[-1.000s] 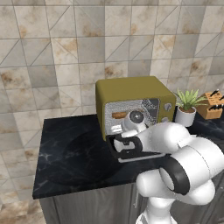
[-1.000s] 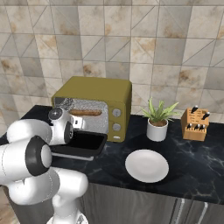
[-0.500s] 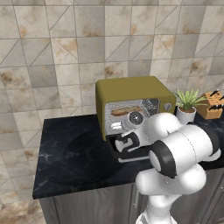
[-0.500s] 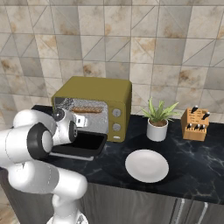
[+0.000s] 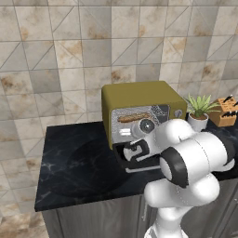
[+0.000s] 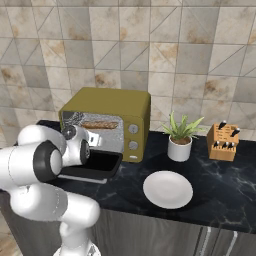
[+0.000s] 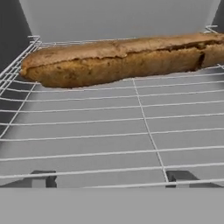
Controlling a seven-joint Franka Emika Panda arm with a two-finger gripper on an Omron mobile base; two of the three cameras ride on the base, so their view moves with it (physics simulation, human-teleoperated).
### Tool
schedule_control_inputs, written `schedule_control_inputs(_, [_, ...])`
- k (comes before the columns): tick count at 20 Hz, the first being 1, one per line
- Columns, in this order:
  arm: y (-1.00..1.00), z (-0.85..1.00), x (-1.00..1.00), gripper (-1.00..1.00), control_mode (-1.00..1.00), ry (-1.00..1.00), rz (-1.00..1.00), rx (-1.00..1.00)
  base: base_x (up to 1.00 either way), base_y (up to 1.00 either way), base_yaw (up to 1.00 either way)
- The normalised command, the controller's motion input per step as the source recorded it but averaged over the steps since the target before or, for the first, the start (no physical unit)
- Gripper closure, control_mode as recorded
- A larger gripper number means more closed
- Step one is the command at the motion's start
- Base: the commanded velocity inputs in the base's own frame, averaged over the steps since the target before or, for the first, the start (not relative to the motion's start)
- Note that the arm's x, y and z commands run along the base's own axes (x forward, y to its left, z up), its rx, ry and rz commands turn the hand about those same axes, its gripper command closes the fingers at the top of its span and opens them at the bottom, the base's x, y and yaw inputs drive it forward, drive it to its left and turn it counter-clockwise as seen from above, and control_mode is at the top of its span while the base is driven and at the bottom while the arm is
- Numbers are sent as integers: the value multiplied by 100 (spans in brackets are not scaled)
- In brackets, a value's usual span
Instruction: Pull the toaster oven rack outwards. Pick up the baguette from the plate and place it on the toaster oven rack. Close the toaster oven door fully and set the temperature to the lowest setting.
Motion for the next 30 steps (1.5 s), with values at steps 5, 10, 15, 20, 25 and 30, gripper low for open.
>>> schedule_control_inputs(5, [-35,97,-27,-100,-100,-9,0,19,0,0,0])
schedule_control_inputs(10, [-27,100,-26,-100,-100,-11,0,14,0,0,0])
schedule_control_inputs(15, [-18,100,-44,-100,-100,-13,0,9,0,0,0])
schedule_control_inputs(20, [-11,95,-54,-100,-100,-6,0,5,0,0,0])
schedule_control_inputs(25, [-8,59,-53,-100,-100,8,-2,0,0,0,0])
schedule_control_inputs(30, [-3,32,-60,-100,-100,25,-11,0,0,0,0])
